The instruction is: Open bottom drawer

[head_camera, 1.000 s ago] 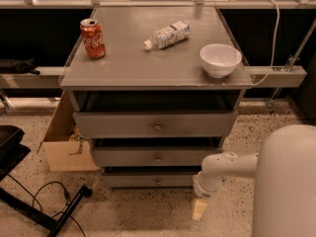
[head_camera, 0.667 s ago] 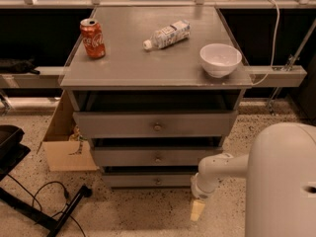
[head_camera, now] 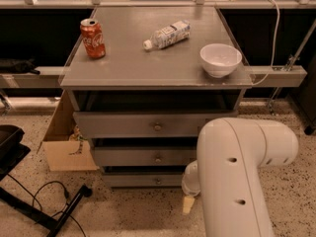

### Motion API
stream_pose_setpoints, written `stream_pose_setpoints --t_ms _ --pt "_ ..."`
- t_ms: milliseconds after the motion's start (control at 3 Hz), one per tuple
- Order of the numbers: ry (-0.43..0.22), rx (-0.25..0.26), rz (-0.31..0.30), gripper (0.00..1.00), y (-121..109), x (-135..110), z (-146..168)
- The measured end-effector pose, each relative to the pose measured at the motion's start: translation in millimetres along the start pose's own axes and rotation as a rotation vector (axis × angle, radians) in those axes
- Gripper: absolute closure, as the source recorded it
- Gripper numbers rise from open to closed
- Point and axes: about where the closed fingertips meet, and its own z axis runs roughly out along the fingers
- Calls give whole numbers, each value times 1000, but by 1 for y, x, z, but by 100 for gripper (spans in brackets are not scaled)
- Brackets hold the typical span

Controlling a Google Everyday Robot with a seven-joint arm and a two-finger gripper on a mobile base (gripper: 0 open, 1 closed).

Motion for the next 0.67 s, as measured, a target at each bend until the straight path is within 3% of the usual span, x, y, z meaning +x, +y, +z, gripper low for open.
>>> stream_pose_setpoints --t_ms 667 --pt "25 60 -31 0 -47 -20 58"
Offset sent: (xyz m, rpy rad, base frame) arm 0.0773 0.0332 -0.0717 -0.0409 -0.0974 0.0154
